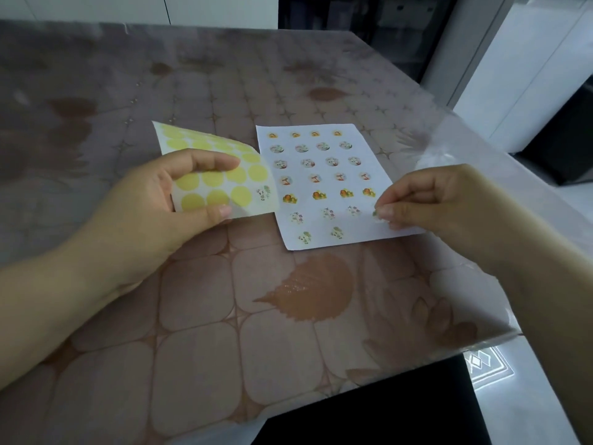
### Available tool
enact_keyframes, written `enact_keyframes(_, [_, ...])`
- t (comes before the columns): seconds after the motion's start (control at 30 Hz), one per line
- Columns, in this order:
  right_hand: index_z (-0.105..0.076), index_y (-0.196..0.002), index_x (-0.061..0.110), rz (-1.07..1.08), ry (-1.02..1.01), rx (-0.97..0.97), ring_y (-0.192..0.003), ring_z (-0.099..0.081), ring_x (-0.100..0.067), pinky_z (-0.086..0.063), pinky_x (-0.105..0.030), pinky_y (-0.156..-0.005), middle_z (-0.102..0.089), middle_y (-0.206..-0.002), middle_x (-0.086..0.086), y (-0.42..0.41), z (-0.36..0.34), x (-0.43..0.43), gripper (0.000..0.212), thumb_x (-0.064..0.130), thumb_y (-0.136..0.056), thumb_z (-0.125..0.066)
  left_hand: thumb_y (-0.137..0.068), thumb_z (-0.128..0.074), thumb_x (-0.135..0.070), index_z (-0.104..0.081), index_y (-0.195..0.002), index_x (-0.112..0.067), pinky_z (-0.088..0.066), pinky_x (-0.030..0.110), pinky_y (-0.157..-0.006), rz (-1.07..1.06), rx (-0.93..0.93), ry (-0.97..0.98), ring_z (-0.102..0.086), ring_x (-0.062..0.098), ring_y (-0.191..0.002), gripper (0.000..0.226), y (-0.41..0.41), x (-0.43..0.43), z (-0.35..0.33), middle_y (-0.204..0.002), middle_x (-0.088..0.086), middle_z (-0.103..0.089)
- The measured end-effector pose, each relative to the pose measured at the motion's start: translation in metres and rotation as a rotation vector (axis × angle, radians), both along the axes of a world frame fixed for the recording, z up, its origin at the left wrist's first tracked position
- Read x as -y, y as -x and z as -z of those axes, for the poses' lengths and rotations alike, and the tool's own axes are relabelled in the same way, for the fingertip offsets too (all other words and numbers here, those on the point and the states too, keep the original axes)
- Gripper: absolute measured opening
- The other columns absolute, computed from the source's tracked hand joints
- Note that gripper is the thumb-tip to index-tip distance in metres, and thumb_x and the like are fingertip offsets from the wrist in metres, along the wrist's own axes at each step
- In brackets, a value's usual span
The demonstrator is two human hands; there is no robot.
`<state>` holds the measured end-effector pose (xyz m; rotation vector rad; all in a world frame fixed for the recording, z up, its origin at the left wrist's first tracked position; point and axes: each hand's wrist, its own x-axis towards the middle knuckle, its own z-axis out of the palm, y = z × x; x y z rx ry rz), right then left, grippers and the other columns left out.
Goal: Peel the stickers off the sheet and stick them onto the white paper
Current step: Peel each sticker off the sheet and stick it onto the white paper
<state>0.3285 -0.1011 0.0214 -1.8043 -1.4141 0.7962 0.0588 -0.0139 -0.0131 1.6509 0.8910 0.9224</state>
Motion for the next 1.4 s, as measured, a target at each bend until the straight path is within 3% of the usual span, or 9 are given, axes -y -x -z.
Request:
enact_keyframes(0.17, [-0.072,-0.069,0.034,0.013,0.065,0.091,-0.064,-0.052,0.009,-0.034,-0.016,-0.069,-0.058,-0.057,0.032,0.001,0.001,-0.001,0.005,0.035,-0.074,-0.073,-0.066,-0.070,-0.015,-0.069,-0.102,-0.035,-0.052,0.024,-0.088,0.003,0.004,-0.005,-0.066,0.010,-0.103,0.041,-0.001,0.000,0.000,-0.113,-0.011,-0.069])
enact_keyframes(0.37, [-0.073,-0.067,0.030,0.023,0.124,0.058,-0.070,-0.054,0.013,-0.034,-0.009,-0.065,-0.062,-0.068,0.026,0.006,0.004,-0.007,0.008,0.029,-0.075,-0.075,-0.066,-0.070,-0.017,-0.069,-0.103,-0.036,-0.051,0.027,-0.091,-0.006,-0.021,-0.021,-0.065,0.009,-0.104,0.041,0.000,0.001,-0.001,-0.115,-0.012,-0.068])
enact_keyframes(0.53, [-0.071,-0.068,0.027,0.010,0.090,0.087,-0.050,-0.048,0.019,-0.031,0.001,-0.045,-0.052,-0.044,0.033,0.008,0.009,-0.011,0.010,0.023,-0.076,-0.075,-0.065,-0.076,-0.014,-0.069,-0.104,-0.034,-0.051,0.026,-0.090,0.000,-0.027,-0.014,-0.066,0.010,-0.104,0.045,0.000,0.001,-0.002,-0.114,-0.011,-0.069])
enact_keyframes(0.77, [-0.071,-0.083,0.026,0.046,0.006,0.158,-0.054,-0.049,0.006,-0.032,-0.005,-0.049,-0.050,-0.069,0.011,0.008,0.010,-0.014,0.024,0.021,-0.063,-0.084,-0.064,-0.080,-0.010,-0.068,-0.105,-0.031,-0.053,0.024,-0.087,-0.001,-0.016,0.020,-0.068,0.010,-0.100,0.047,-0.001,0.004,-0.005,-0.112,-0.010,-0.070])
enact_keyframes(0.93, [-0.056,-0.085,0.025,0.037,0.101,0.184,-0.065,-0.044,-0.010,-0.035,-0.025,-0.062,-0.049,-0.075,0.005,0.004,0.010,-0.018,0.037,0.029,-0.062,-0.084,-0.079,-0.064,0.006,-0.070,-0.103,-0.027,-0.052,0.017,-0.084,0.014,-0.008,-0.002,-0.068,0.006,-0.097,0.041,-0.004,0.008,-0.009,-0.109,-0.012,-0.071])
enact_keyframes(1.1, [-0.059,-0.076,0.026,-0.085,-0.112,0.339,-0.053,-0.047,0.003,-0.035,-0.007,-0.048,-0.054,-0.066,0.015,0.022,-0.010,-0.023,0.018,0.035,-0.074,-0.074,-0.077,-0.063,0.009,-0.073,-0.099,-0.025,-0.050,0.012,-0.083,0.013,0.064,0.038,-0.065,0.002,-0.102,0.041,-0.007,0.010,-0.012,-0.109,-0.013,-0.071])
enact_keyframes(1.2, [-0.057,-0.084,0.028,-0.252,-0.115,0.292,-0.067,-0.060,0.003,-0.044,-0.012,-0.050,-0.063,-0.082,0.022,0.054,-0.019,-0.038,0.014,0.040,-0.082,-0.065,-0.072,-0.064,0.002,-0.070,-0.106,-0.024,-0.051,0.013,-0.079,0.028,0.158,0.098,-0.067,0.006,-0.099,0.043,-0.008,0.010,-0.013,-0.112,-0.007,-0.071])
enact_keyframes(1.27, [-0.053,-0.088,0.026,-0.337,-0.071,0.195,-0.072,-0.064,-0.006,-0.049,-0.027,-0.057,-0.066,-0.086,0.012,0.072,-0.016,-0.047,0.017,0.037,-0.083,-0.065,-0.068,-0.064,-0.004,-0.071,-0.105,-0.026,-0.052,0.015,-0.079,0.028,0.196,0.122,-0.068,0.007,-0.094,0.043,-0.006,0.010,-0.014,-0.109,-0.004,-0.072])
enact_keyframes(1.4, [-0.053,-0.084,0.022,-0.281,-0.195,-0.167,-0.060,-0.064,-0.009,-0.050,-0.031,-0.066,-0.070,-0.074,-0.009,0.085,0.001,-0.052,0.022,0.014,-0.079,-0.072,-0.068,-0.064,-0.006,-0.070,-0.106,-0.023,-0.052,0.017,-0.081,0.011,0.227,0.150,-0.069,0.009,-0.090,0.043,-0.004,0.007,-0.014,-0.102,-0.001,-0.074])
